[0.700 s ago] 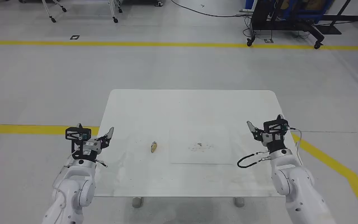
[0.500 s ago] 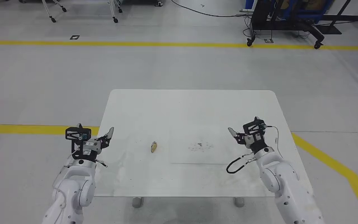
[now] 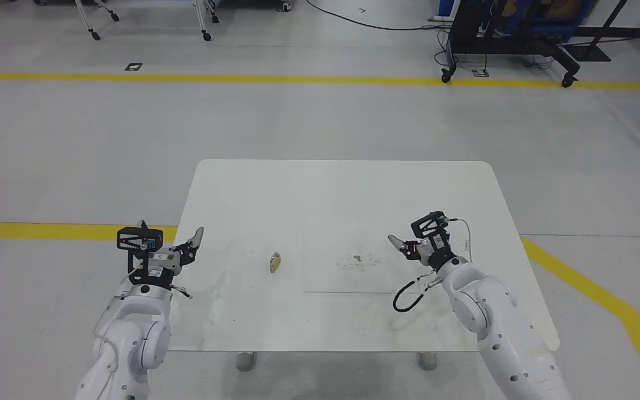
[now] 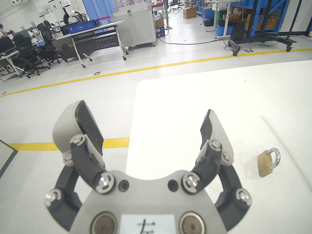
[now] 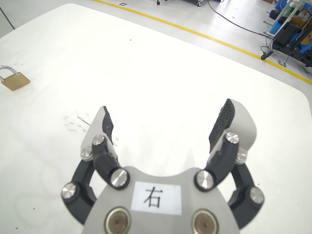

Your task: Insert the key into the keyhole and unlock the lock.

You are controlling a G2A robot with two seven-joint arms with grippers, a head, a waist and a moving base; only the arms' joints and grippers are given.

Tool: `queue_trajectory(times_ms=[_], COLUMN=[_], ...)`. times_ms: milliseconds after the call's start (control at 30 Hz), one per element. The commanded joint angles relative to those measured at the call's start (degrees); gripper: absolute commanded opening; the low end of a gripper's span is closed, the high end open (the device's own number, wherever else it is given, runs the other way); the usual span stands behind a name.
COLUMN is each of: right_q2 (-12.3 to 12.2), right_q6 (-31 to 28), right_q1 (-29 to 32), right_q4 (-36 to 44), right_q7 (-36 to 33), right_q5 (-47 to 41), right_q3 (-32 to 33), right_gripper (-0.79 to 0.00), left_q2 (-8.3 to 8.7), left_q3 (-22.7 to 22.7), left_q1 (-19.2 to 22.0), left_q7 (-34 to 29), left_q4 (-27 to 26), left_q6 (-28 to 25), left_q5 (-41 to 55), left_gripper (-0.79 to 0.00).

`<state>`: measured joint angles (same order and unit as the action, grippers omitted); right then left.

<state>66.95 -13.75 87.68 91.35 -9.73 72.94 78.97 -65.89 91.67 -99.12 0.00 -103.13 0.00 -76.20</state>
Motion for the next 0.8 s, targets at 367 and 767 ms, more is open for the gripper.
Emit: queue_trajectory(times_ms=[367,767], right_q2=[-0.6,0.4], right_q6=[-41.1,-41.2], right_q1=[-17.3,-25.2], right_q4=[-21.7,-29.9], right_q7=[5.2,13.5], right_q5=[3.0,16.3], right_q3=[-8.1,-17.1], right_gripper=[-0.074,-0.382], left_q2=[0.00,0.00], left_q3=[0.0,0.0], left_q1=[0.0,0.0], left_q7=[0.0,0.0], left_q4=[0.0,0.0], left_q6=[0.0,0.0], left_q5=[0.0,0.0], left_gripper=[0.000,0.000])
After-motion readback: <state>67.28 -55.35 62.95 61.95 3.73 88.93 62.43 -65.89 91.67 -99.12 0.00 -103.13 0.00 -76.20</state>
